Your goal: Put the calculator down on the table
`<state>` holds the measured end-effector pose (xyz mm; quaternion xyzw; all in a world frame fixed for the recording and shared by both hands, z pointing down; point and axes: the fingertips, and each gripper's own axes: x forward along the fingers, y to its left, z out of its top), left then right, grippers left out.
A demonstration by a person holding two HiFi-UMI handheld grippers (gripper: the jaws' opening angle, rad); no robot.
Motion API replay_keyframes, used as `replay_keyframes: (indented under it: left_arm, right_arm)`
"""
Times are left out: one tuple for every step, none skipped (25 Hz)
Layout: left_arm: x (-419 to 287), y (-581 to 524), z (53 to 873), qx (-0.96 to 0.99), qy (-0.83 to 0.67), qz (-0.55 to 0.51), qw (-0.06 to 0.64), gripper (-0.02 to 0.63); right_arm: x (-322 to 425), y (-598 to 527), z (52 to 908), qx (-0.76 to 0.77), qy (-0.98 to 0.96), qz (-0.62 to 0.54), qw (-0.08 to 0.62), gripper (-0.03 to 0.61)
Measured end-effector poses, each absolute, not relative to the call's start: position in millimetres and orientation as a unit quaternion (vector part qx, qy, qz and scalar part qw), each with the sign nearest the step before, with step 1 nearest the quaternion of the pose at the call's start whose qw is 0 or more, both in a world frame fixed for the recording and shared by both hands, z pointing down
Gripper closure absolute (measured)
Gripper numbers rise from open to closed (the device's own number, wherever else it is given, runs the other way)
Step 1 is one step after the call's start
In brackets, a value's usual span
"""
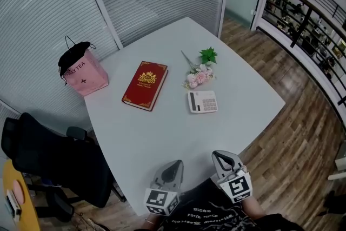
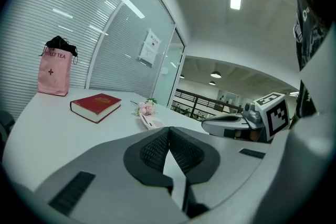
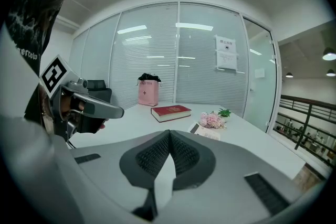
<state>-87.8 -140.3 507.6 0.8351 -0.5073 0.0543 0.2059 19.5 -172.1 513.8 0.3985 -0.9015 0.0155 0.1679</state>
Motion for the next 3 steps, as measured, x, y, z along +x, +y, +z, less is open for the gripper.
replay_keyframes:
  left_arm:
    - [-89.1,-142.2,507.4,0.834,-0.509,0.05,0.209,0.594]
    - [-90.3,-144.0,507.3,0.832,-0.51,0.047,0.212,0.594]
    - [-91.5,-145.8,507.3,0.831,-0.512,0.044,0.214,0.594]
  right_arm:
    - [18.7,-172.9,514.5,0.396,-0.902,0.011,0.173,0.572]
    - [17.9,-173.8,515.2,0.394,-0.902,0.008,0.176,0.572]
    - [17.1,-174.7,515.9,0.391,-0.902,0.006,0.18,0.572]
